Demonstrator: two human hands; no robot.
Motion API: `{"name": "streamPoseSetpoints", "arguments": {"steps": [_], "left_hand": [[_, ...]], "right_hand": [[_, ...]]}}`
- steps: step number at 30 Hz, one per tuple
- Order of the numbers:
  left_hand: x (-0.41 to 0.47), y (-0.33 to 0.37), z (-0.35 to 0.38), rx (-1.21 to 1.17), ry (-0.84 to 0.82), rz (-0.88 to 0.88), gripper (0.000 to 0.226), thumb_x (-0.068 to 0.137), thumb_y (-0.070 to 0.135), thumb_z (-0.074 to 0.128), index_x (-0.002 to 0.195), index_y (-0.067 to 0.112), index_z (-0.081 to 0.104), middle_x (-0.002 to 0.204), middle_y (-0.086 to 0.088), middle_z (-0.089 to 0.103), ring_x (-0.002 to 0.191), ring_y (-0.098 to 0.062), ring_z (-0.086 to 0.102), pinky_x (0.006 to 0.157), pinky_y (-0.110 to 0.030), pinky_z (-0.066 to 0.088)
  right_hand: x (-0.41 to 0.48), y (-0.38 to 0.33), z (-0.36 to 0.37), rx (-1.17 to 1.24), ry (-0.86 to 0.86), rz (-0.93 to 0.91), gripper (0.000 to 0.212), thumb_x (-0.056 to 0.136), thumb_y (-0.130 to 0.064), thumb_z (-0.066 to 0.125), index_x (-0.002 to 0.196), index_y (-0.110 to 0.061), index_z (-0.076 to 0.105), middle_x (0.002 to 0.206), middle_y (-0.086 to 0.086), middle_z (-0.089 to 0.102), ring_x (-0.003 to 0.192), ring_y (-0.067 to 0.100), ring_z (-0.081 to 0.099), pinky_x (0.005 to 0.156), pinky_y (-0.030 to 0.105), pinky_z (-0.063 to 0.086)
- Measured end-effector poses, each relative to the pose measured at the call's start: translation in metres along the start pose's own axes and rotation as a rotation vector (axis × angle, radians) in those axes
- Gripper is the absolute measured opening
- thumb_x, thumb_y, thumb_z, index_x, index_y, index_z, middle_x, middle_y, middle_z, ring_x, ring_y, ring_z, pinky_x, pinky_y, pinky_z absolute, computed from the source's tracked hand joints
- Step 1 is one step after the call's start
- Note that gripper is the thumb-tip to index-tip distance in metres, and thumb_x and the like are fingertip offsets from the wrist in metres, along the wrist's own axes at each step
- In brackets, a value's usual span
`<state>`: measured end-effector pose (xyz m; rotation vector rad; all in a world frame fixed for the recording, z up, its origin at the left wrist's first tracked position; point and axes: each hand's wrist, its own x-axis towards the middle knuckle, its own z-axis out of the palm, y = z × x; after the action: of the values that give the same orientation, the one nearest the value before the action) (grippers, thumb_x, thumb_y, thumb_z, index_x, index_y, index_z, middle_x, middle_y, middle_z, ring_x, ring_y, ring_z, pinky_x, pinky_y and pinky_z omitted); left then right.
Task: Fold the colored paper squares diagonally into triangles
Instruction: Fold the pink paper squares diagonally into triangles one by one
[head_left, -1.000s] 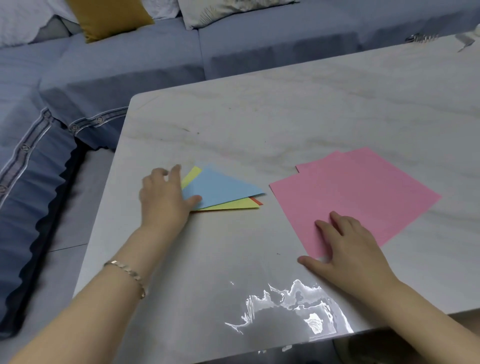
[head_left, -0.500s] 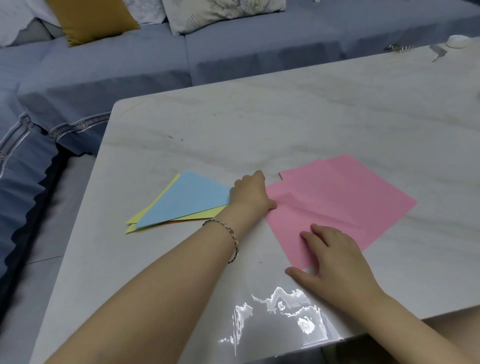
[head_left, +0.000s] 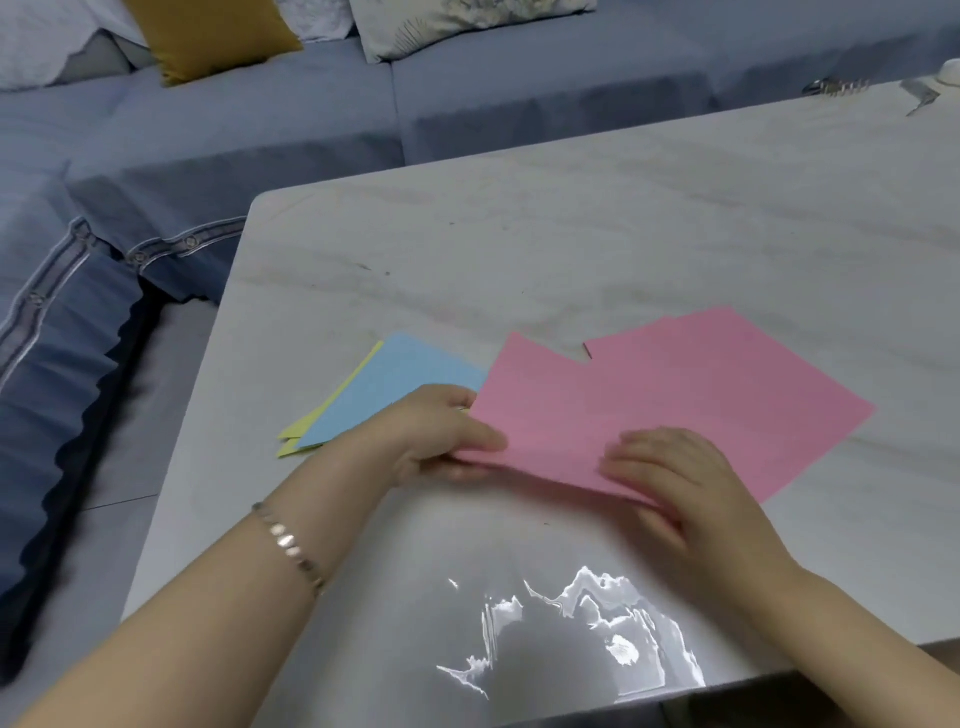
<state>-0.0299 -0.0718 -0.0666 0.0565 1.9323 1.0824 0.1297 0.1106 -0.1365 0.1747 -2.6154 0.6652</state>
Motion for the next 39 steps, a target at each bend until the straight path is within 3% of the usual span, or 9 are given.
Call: {"name": "streamPoseSetpoints", "arguments": {"steps": [4, 9, 12, 16, 22, 27, 29, 32, 39], "left_hand": [[-0.015, -0.026, -0.021, 0.134, 0.02, -0.001, 0.034, 0.072, 0.004, 0.073, 0.102, 0.017, 0.063, 0.101, -0.004, 0.07, 0.085, -0.019, 0.065, 0.07, -0.026, 0.051], [-0.017, -0.033, -0.024, 0.232, 0.23, 0.151, 0.012, 0.079, 0.01, 0.068, 0.08, 0.02, 0.062, 0.064, 0.004, 0.062, 0.06, -0.015, 0.057, 0.051, -0.021, 0.038], [-0.024, -0.036, -0.02, 0.271, 0.18, 0.245, 0.018, 0.082, 0.002, 0.061, 0.077, 0.019, 0.061, 0.042, 0.013, 0.05, 0.04, -0.006, 0.043, 0.044, -0.019, 0.03], [-0.037, -0.045, -0.019, 0.205, 0.084, 0.274, 0.021, 0.084, -0.005, 0.053, 0.081, 0.014, 0.062, 0.051, 0.007, 0.056, 0.042, -0.011, 0.039, 0.04, -0.015, 0.029], [-0.055, -0.052, -0.017, 0.177, -0.039, 0.18, 0.011, 0.088, 0.012, 0.055, 0.086, 0.011, 0.065, 0.06, 0.004, 0.06, 0.052, -0.014, 0.042, 0.044, -0.018, 0.029], [-0.064, -0.036, -0.007, 0.207, 0.2, 0.363, 0.026, 0.086, 0.043, 0.053, 0.077, 0.021, 0.063, 0.07, 0.007, 0.057, 0.058, -0.005, 0.049, 0.05, -0.013, 0.038], [-0.068, -0.028, 0.002, 0.149, 0.245, 0.426, 0.006, 0.078, 0.037, 0.067, 0.08, 0.036, 0.062, 0.075, 0.013, 0.064, 0.063, 0.004, 0.056, 0.063, -0.013, 0.046], [-0.065, -0.025, 0.014, 0.11, 0.332, 0.52, 0.018, 0.075, 0.021, 0.073, 0.075, 0.036, 0.063, 0.066, 0.015, 0.063, 0.057, 0.005, 0.055, 0.061, -0.019, 0.047], [-0.073, -0.023, 0.02, -0.041, 0.408, 0.624, 0.037, 0.074, 0.007, 0.072, 0.08, 0.042, 0.064, 0.071, 0.013, 0.067, 0.062, 0.003, 0.058, 0.063, -0.008, 0.046]], "right_hand": [[0.021, -0.017, -0.001, 0.258, -0.199, -0.114, 0.036, 0.097, -0.044, 0.03, 0.1, -0.027, 0.061, 0.092, -0.002, 0.071, 0.097, 0.009, 0.057, 0.09, 0.018, 0.037], [0.044, -0.044, 0.009, 0.498, -0.331, 0.022, 0.023, 0.081, -0.047, 0.059, 0.088, -0.027, 0.067, 0.084, -0.014, 0.067, 0.085, 0.001, 0.06, 0.078, 0.019, 0.046], [0.054, -0.048, 0.009, 0.573, -0.268, 0.198, 0.027, 0.074, -0.049, 0.058, 0.085, -0.026, 0.069, 0.103, -0.02, 0.062, 0.101, -0.005, 0.055, 0.085, 0.006, 0.037], [0.06, -0.042, 0.006, 0.553, -0.278, 0.405, 0.015, 0.088, -0.031, 0.059, 0.093, -0.018, 0.064, 0.132, -0.019, 0.04, 0.122, -0.01, 0.034, 0.09, -0.007, 0.021], [0.066, -0.054, 0.001, 0.798, -0.17, 0.637, 0.016, 0.079, -0.016, 0.069, 0.063, -0.02, 0.069, 0.061, -0.011, 0.066, 0.055, 0.0, 0.055, 0.054, 0.012, 0.041], [0.069, -0.066, -0.001, 0.785, -0.081, 0.623, 0.017, 0.076, -0.012, 0.071, 0.061, -0.021, 0.069, 0.055, -0.011, 0.065, 0.051, -0.001, 0.053, 0.052, 0.01, 0.04], [0.072, -0.072, -0.005, 0.809, -0.042, 0.616, 0.013, 0.074, -0.011, 0.072, 0.065, -0.02, 0.069, 0.063, -0.003, 0.069, 0.057, 0.004, 0.058, 0.055, 0.014, 0.044], [0.075, -0.079, -0.012, 0.813, 0.028, 0.611, 0.02, 0.071, -0.008, 0.075, 0.079, -0.024, 0.067, 0.069, 0.006, 0.071, 0.061, 0.011, 0.06, 0.061, 0.02, 0.048], [0.076, -0.08, -0.03, 0.734, 0.125, 0.578, 0.026, 0.071, -0.005, 0.074, 0.076, -0.031, 0.068, 0.058, -0.015, 0.065, 0.057, -0.003, 0.057, 0.059, 0.004, 0.042]]}}
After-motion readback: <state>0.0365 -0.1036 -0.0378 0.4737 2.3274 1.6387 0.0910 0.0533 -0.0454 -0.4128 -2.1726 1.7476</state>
